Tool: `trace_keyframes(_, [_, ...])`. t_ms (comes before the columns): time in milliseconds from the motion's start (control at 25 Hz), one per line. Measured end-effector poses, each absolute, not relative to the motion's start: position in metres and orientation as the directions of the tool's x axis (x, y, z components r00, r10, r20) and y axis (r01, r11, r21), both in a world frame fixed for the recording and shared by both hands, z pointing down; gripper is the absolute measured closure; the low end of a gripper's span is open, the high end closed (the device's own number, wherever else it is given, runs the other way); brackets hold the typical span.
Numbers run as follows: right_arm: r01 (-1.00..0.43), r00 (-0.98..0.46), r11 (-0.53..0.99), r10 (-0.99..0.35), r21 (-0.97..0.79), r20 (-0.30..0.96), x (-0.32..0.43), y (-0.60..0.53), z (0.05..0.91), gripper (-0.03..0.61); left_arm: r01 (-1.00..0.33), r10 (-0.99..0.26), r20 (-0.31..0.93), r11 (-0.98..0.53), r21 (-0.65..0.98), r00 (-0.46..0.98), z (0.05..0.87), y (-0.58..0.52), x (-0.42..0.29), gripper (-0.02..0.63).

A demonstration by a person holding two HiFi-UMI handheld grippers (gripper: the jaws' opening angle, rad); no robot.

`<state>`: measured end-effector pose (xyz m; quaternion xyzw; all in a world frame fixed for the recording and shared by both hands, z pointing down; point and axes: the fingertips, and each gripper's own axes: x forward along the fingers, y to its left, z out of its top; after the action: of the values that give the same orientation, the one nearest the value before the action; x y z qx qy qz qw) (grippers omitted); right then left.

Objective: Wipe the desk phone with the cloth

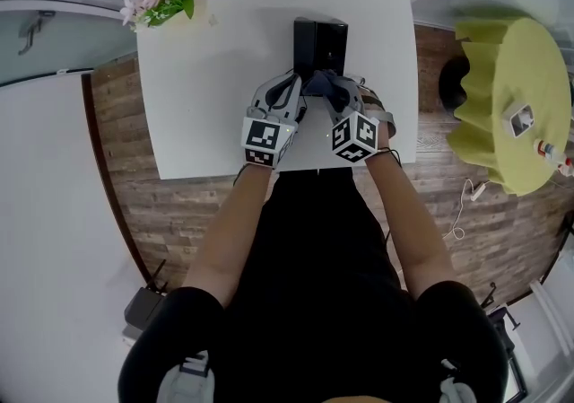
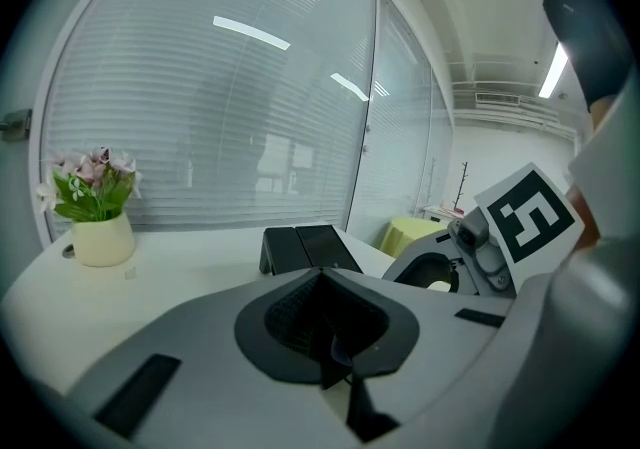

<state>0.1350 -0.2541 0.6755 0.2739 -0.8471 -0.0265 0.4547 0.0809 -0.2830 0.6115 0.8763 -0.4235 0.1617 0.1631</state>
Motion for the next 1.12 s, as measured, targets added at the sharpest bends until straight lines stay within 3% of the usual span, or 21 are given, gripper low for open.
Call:
trace_keyframes(440, [-0.471, -0.462, 0.870, -0.385, 0.147, 0.799, 0.137, -0.240, 0.672, 0.488, -0.801, -0.696, 0.425, -0.584, 0.135, 0.579, 0.599, -0.275, 0.075, 0.603])
trace_keyframes(1120, [-0.575, -0.492, 0.776, -0.581, 0.259, 0.648, 0.127, -0.321, 0.552, 0.486, -0.815, -0.754, 0.333, -0.572, 0.092, 0.566, 0.538, -0.321, 0.050, 0.603])
